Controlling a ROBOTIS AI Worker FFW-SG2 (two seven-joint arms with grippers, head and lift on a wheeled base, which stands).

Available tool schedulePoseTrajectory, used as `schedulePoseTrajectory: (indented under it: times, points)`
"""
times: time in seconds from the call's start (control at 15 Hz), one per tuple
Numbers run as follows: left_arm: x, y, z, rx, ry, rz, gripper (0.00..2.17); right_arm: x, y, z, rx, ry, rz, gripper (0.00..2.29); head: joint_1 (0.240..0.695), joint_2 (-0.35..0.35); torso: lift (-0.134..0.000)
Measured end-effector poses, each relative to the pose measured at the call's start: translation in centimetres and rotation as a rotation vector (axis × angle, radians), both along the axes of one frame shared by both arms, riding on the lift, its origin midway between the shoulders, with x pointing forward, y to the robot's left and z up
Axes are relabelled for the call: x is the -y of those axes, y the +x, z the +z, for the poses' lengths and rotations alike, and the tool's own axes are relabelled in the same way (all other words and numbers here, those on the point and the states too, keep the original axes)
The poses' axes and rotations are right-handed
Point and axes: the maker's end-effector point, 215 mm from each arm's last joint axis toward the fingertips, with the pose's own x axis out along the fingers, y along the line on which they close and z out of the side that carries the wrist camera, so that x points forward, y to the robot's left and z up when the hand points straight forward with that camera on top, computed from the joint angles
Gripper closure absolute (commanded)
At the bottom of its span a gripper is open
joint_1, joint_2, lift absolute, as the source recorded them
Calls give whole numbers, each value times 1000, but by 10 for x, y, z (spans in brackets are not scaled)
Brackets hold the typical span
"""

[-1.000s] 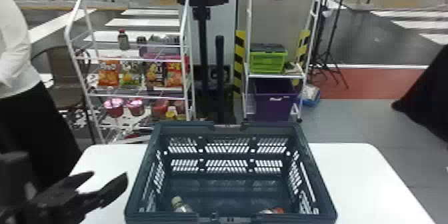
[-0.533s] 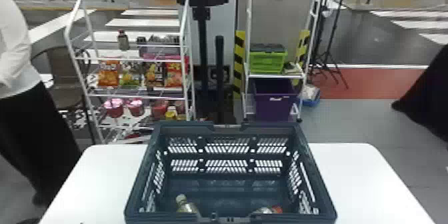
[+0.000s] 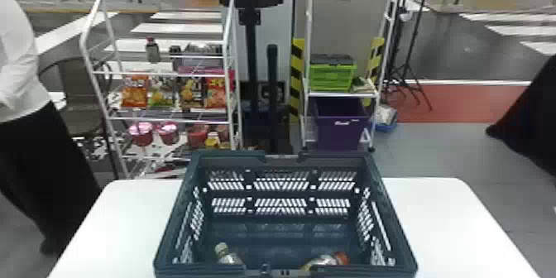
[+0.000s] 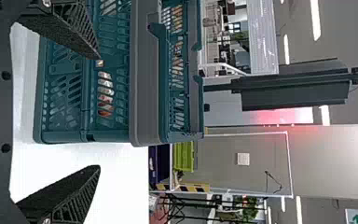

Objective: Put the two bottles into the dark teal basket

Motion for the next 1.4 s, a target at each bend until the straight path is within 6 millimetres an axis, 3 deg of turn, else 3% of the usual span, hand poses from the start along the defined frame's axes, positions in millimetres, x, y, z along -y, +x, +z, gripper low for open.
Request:
schedulePoseTrajectory:
  times: [0.33, 0.53, 0.93, 1.4]
  points:
    - [26, -19, 8, 76, 5, 9, 66, 4, -3, 2, 16, 10, 14, 29, 499, 0, 0]
    - [36, -26, -1, 59, 4, 17, 66, 8, -4, 1, 18, 21, 18, 29, 499, 0, 0]
    - [45, -38, -13, 23, 0, 19, 66, 9, -3, -7, 6, 26, 25, 29, 499, 0, 0]
    - [45, -39, -13, 18, 3, 17, 70, 11, -2, -6, 10, 21, 21, 29, 499, 0, 0]
